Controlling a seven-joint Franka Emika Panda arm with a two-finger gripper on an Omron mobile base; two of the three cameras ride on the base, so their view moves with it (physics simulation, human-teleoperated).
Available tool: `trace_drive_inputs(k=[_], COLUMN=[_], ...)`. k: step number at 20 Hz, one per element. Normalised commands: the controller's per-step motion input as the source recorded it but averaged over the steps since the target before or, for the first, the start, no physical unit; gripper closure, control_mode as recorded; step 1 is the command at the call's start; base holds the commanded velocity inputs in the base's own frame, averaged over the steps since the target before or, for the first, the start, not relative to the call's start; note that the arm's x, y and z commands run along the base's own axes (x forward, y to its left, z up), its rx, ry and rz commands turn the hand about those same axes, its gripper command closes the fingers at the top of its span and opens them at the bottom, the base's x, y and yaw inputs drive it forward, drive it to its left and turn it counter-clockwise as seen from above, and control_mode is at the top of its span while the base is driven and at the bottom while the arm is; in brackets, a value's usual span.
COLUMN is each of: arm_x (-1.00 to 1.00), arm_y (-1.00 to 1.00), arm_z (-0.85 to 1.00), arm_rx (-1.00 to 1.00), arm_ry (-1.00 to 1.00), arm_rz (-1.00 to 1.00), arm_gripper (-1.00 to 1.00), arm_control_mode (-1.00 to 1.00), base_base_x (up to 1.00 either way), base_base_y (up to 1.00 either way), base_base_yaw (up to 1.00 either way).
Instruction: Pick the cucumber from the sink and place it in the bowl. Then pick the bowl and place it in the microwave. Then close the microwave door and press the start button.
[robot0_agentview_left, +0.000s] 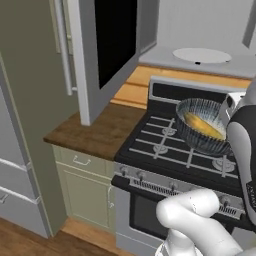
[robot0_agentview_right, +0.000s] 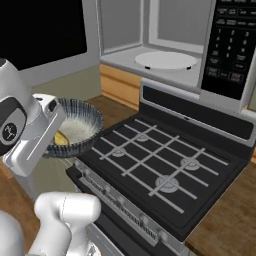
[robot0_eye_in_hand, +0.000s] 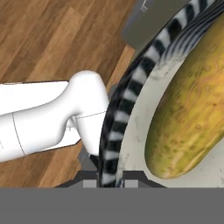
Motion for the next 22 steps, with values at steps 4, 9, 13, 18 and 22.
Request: trace_drive_inputs(k=[4,9,13,18,22], arm_x=[0.0,0.0,0.0,-0.09,0.0], arm_y=[0.0,0.0,0.0,0.0,0.0], arm_z=[0.0,0.0,0.0,0.25,0.66], arm_rx=[0.0,0.0,0.0,0.0,0.0], arm_ry=[0.0,0.0,0.0,-0.11,-0.17], arm_rz=[0.0,0.0,0.0,0.0,-0.02], arm_gripper=[1.0,1.0,1.0,1.0,1.0], arm_control_mode=[1.0,1.0,1.0,-1.0,-1.0], base_base_x=[0.63,0.39,0.24,0.05,0.0], base_base_y=[0.0,0.0,0.0,-0.01,0.0], base_base_yaw=[-0.09,-0.12,-0.03,0.0,0.0])
